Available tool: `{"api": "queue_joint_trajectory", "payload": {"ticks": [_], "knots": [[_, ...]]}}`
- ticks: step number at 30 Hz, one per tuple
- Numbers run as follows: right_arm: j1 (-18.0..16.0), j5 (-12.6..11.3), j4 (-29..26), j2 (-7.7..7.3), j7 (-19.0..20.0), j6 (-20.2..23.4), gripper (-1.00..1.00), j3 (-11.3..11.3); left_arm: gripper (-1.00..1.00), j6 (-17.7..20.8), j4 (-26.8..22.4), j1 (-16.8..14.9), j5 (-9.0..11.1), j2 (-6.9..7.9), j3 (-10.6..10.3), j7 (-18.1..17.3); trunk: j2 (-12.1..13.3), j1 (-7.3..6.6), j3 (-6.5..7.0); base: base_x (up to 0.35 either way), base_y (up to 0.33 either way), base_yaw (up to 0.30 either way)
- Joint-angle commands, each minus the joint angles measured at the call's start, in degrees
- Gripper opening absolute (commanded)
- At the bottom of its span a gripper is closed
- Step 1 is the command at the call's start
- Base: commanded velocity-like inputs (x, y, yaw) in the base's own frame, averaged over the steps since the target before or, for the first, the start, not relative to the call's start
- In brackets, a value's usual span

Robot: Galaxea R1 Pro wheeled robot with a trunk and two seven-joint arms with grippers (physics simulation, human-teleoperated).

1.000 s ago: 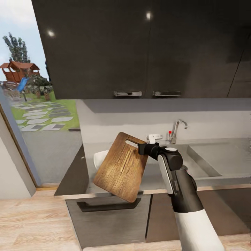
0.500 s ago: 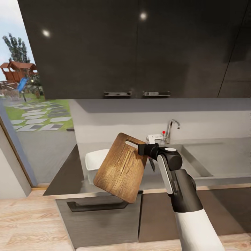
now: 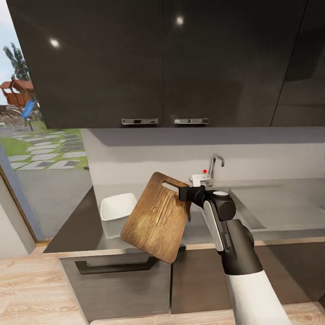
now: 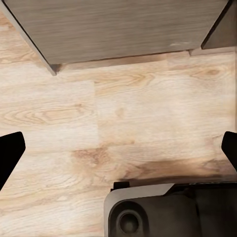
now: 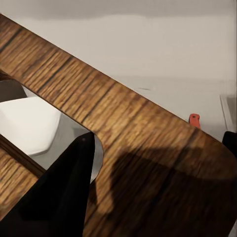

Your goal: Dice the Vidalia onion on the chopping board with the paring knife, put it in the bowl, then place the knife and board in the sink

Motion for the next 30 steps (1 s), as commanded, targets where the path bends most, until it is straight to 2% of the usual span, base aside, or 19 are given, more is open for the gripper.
{"api": "queue_joint_trajectory", "payload": {"ticks": [1,12,16,18,19,21,22,23,26,30], "knots": [[-0.05,-0.02,-0.03,0.02,0.16,0.27,-1.00,-0.03,1.00,-0.10,-0.05,0.00,-0.02,0.04,-0.08,-0.01,-0.10,0.03,-0.10,0.000,-0.039,0.000],[-0.05,0.12,0.77,0.02,0.29,0.20,-1.00,-0.27,1.00,-0.10,-0.05,0.00,0.01,0.04,-0.08,-0.01,-0.10,0.03,-0.10,0.000,-0.005,0.000],[-0.05,0.18,1.32,0.02,0.12,0.12,-1.00,-1.78,1.00,-0.10,-0.05,0.00,0.00,0.04,-0.08,-0.01,-0.10,0.03,-0.10,0.000,0.000,0.000],[-0.05,0.22,2.23,0.02,0.04,0.05,-1.00,-4.97,1.00,-0.10,-0.02,0.00,0.04,0.04,-0.08,-0.01,-0.10,0.03,-0.10,0.000,0.000,0.000],[-0.05,0.19,3.07,0.02,0.10,-0.01,-1.00,-8.37,1.00,-0.10,0.01,0.00,0.05,0.04,-0.08,-0.01,-0.10,0.03,-0.10,0.000,0.000,0.000],[-0.05,0.17,3.88,0.02,0.11,-0.05,-1.00,-12.84,1.00,-0.10,0.02,0.00,0.06,0.04,-0.08,-0.01,-0.10,0.03,-0.10,0.000,0.000,0.000],[-0.05,0.17,4.01,0.02,0.12,-0.06,-1.00,-13.85,1.00,-0.10,0.02,0.00,0.06,0.04,-0.08,-0.01,-0.10,0.03,-0.10,0.000,0.000,0.000],[-0.05,0.19,4.30,0.02,0.14,-0.09,-1.00,-17.40,1.00,-0.10,0.10,0.00,0.06,0.04,-0.08,-0.01,-0.10,0.03,-0.10,0.000,0.000,0.000],[-0.05,0.24,4.47,0.02,-0.04,-0.24,-1.00,-21.51,1.00,-0.10,0.60,0.00,0.07,0.04,-0.08,-0.01,-0.10,0.03,-0.10,0.000,0.000,0.000],[-0.05,0.24,4.52,0.02,-1.52,-0.32,-1.00,-24.27,1.00,-0.10,0.78,0.00,0.07,0.04,-0.07,-0.01,-0.10,0.03,-0.10,0.000,0.000,0.000]]}}
